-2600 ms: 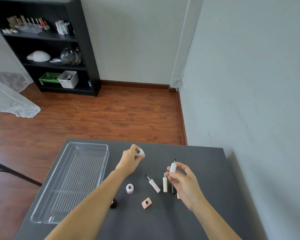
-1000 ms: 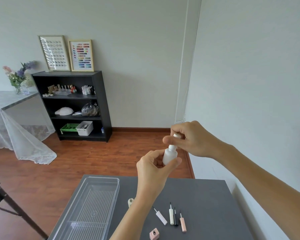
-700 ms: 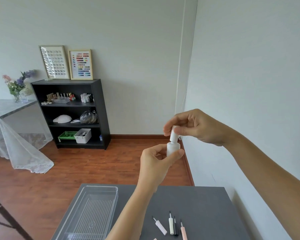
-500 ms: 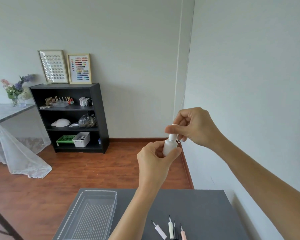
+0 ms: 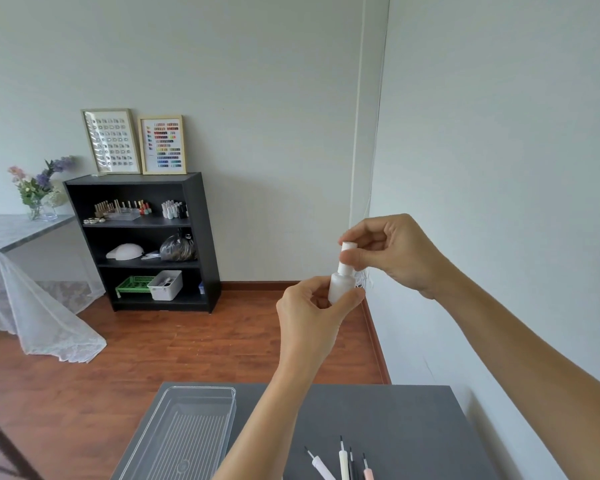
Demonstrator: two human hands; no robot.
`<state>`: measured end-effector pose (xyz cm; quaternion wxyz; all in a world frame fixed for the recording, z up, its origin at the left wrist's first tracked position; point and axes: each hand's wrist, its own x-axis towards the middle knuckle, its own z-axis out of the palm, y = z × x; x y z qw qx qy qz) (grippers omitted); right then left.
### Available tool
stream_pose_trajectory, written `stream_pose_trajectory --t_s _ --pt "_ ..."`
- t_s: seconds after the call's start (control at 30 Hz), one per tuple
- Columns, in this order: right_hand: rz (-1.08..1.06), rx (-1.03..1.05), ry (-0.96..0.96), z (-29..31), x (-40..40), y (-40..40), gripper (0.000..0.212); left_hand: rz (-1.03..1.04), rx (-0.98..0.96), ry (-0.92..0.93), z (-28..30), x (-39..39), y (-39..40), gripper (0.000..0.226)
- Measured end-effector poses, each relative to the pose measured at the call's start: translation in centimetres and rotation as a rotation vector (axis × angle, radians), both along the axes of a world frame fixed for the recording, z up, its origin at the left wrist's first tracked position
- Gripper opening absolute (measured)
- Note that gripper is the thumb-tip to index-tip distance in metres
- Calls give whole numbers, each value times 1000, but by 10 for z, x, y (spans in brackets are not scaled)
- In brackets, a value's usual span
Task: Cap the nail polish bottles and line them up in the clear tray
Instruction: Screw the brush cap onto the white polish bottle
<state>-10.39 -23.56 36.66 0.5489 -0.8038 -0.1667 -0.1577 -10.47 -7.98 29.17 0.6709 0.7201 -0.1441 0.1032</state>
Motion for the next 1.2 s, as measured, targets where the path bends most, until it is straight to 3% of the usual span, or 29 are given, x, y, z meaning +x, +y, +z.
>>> stream_pose_trajectory --t_s 0.13,0.33,0.5,0.67,0.8,0.9,1.03,1.2 --pt "-296 -276 -114 -7 2 9 55 -13 24 -16 2 0 -3 19" --pt "155 -67 109 -7 -3 -9 34 -31 4 46 -2 4 0 22" --pt "33 39 38 -10 0 -6 17 -19 11 27 -4 2 -3 21" --pt "-141 -87 -38 -16 3 2 55 -30 21 1 -2 3 -5 21" --pt "87 -43 92 -15 2 -9 37 -25 22 22 -3 5 -4 25" --pt "171 5 71 -15 1 -11 28 -23 29 18 -5 7 -3 22" --pt "54 106 22 -11 3 -5 23 -11 25 12 -4 7 -7 22" --pt "-183 -30 -68 -18 7 3 52 -40 24 -4 -1 9 -10 20"
